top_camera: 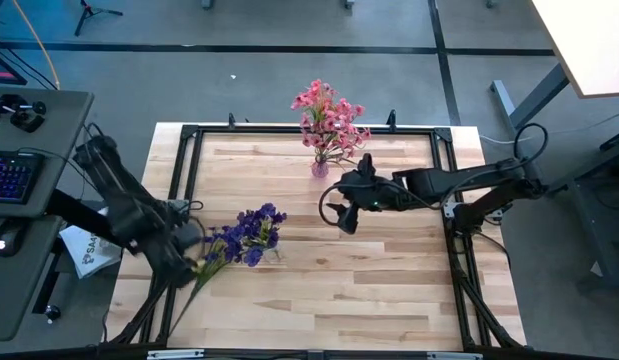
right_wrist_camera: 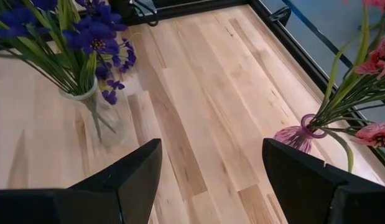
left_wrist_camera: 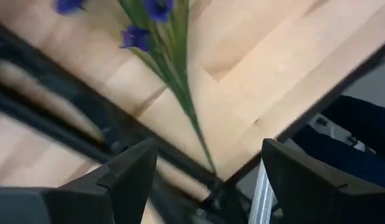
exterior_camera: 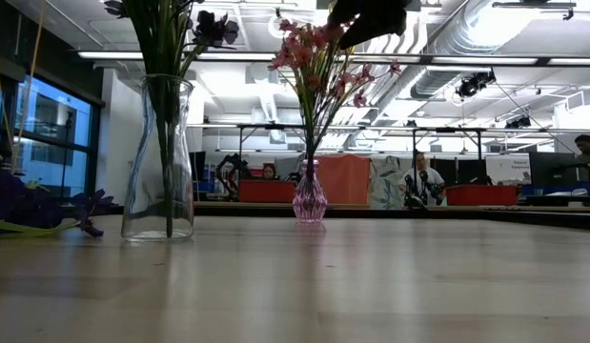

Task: Sort flowers into vase by color
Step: Put the purple flowers into the transparent vase

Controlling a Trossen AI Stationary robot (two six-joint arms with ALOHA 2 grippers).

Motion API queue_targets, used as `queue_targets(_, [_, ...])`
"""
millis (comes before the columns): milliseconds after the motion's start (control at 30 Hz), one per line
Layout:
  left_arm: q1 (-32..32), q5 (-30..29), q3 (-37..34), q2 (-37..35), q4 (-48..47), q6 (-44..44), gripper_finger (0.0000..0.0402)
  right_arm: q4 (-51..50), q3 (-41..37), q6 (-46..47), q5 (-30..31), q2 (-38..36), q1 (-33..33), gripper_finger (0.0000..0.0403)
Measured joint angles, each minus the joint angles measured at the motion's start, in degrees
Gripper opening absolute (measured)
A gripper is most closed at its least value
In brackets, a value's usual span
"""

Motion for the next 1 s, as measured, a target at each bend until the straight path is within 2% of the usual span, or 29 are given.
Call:
queue_targets(133, [-1.1,1.4,-8.3,4.1,9.5,-3.5,0.0278,0.0,0.0,-0.4,0.0,0.0,0.0,0.0272])
queue_targets(333, [-0.9,4.2,-15.5,10.2,12.3,-7.3,0.0278,0.0,0.0,-0.4,0.0,0.0,0.0,0.0272])
queue_targets(633, [-0.9,1.8,-15.9,16.9,19.6,-8.0,0.0278,0.0,0.0,-0.4,-0.1,0.0,-1.9,0.0272])
queue_targets(1000, [1.8,1.2,-15.9,25.6,24.0,0.7,0.0278,0.1,0.0,-0.4,-0.9,0.0,-3.3,0.0272])
